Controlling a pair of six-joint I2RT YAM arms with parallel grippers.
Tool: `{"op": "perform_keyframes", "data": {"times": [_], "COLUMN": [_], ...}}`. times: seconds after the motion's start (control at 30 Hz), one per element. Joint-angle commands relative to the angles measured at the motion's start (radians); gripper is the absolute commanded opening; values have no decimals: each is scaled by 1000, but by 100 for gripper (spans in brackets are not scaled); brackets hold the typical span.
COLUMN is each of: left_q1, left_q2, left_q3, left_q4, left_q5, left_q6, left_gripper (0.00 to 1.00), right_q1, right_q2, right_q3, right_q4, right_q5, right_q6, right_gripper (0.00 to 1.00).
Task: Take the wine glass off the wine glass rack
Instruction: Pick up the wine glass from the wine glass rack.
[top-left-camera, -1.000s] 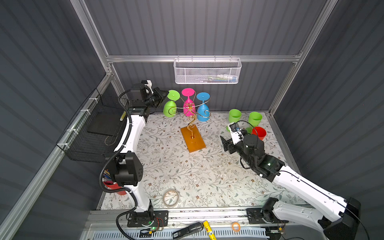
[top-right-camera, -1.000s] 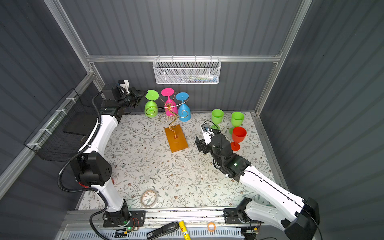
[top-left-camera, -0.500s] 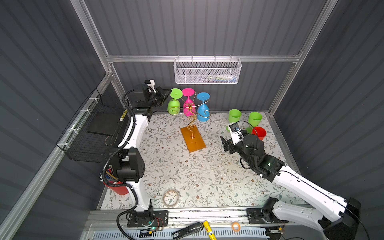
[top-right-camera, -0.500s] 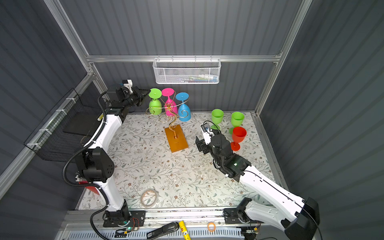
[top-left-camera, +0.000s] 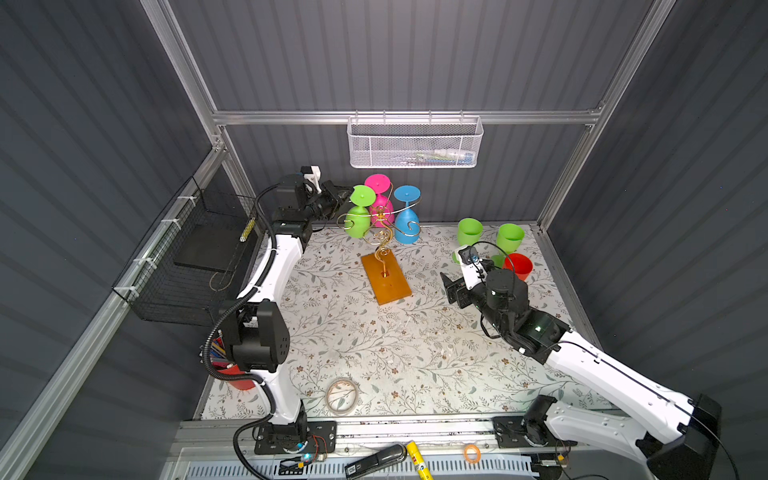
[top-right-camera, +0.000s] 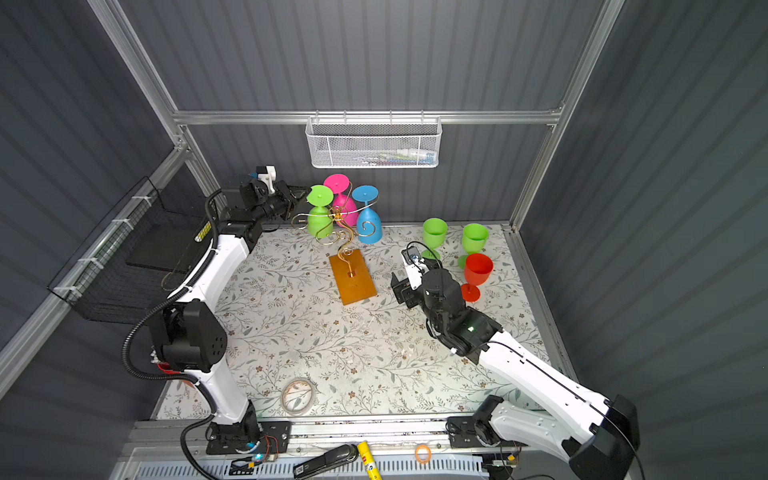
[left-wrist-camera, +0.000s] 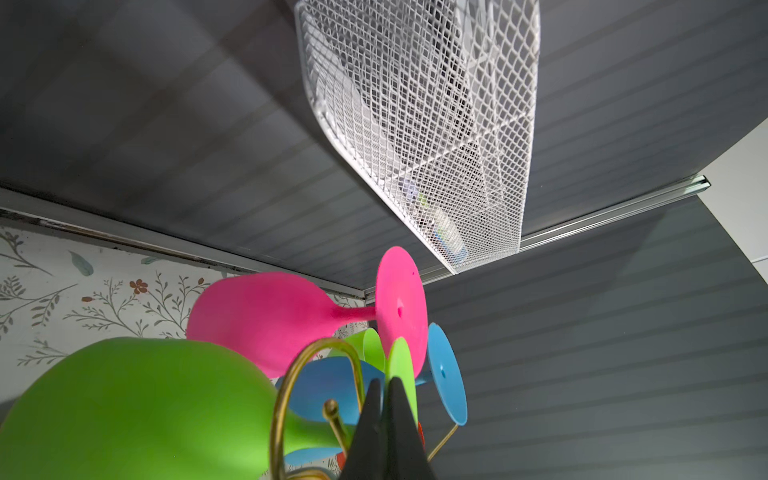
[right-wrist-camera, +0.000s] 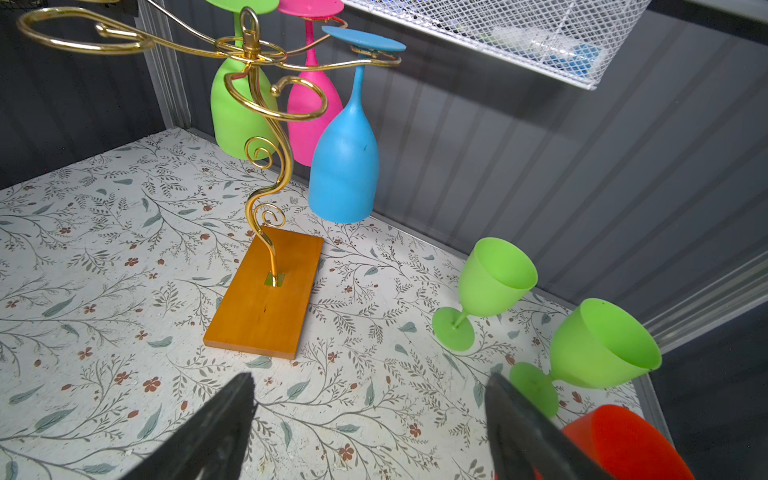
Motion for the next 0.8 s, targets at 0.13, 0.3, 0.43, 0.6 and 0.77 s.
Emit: {"op": "perform_keyframes", "data": {"times": [0.13,0.3,0.43,0.6,0.77], "left_q1": [0,11,30,62,89], "left_q2": [-122,-167,-195,-209,-219], "left_q3": [-42,-77,-90,-97,-103], "left_q4": [-51,-89,-122,-151,-156], "left_q5": [-2,-19,-31,-42,-34], "left_q6": [76,95,119,135,135], "left_gripper": [0,0,0,0,0], "right_q1": [4,4,6,8,13], "right_q2": [-12,-19,-21,-24,-25], "right_q3": [17,14,14,12,12], "right_q4": [-5,-6,-9,-9,-11], "right_q5": [-5,-6,-12,-14,-11], "right_q6": [11,16,20,24,25], "right_gripper": [86,86,86,86,86]}}
